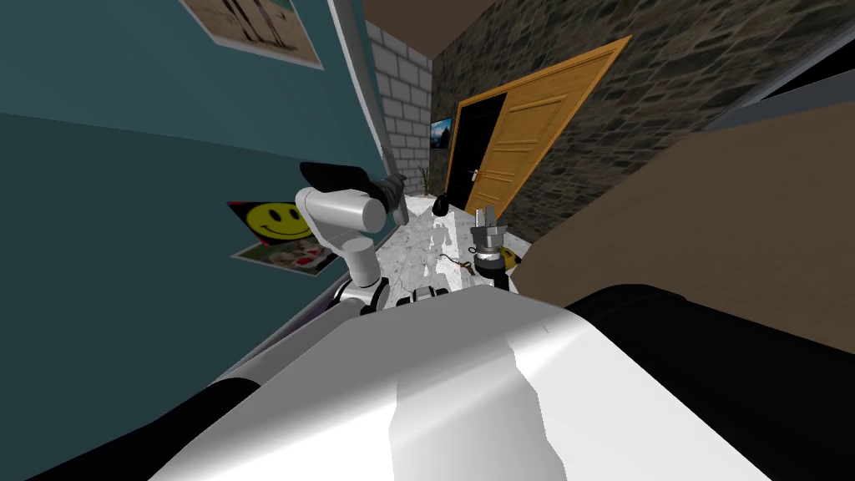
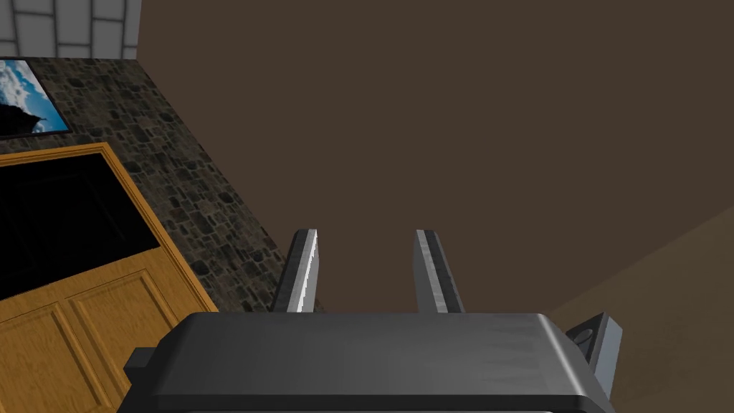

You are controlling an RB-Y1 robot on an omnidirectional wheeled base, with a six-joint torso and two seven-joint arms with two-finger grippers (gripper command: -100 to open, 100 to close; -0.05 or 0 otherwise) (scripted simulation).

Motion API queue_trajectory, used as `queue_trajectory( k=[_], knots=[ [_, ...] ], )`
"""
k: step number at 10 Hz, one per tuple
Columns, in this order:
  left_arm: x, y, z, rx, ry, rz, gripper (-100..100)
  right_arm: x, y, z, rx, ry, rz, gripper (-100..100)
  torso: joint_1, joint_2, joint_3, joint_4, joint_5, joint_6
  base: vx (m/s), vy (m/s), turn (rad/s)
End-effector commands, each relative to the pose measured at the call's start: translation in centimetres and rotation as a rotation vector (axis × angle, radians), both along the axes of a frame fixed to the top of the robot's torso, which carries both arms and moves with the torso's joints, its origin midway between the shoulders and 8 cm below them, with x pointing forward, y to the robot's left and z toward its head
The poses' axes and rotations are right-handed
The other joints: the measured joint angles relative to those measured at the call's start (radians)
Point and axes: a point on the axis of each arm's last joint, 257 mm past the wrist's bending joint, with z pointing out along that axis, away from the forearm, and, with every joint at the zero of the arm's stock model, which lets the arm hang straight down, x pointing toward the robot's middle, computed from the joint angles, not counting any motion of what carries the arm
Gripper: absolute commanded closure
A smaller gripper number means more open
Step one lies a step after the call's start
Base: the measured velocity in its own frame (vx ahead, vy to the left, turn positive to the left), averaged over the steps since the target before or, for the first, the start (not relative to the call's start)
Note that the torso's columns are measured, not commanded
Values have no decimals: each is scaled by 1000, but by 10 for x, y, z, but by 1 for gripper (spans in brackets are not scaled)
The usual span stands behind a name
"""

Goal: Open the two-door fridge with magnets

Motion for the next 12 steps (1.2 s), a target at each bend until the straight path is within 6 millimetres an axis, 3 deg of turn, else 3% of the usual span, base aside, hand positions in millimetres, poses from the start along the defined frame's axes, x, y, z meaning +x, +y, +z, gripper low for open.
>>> queue_trajectory(
  k=[1,2,3,6,8,9,12],
  knots=[
    [22,25,7,44,-16,44,-100,0,0,0,0,0,0,0,4,-2,-2,0,3,-3,-67,-14,-186],
    [24,27,5,44,-9,48,-100,0,0,0,0,0,0,0,5,-1,-2,-1,3,0,-75,-2,-104],
    [36,44,16,46,-25,73,-100,0,0,0,0,0,0,0,3,-1,-2,-1,2,0,-101,0,-195],
    [56,68,17,45,-8,110,-100,0,0,0,0,0,0,0,-2,1,-1,2,0,2,-85,-9,-128],
    [77,102,36,44,-29,151,-100,0,0,0,0,0,0,0,-3,4,0,5,-2,2,-138,-11,-239],
    [83,112,31,29,-8,166,-100,0,0,0,0,0,0,0,-7,8,-1,9,-6,4,-111,-16,-134],
    [104,155,47,4,-12,213,-100,0,0,0,0,0,0,0,-11,6,2,8,-7,1,-87,-21,-159]
  ],
)
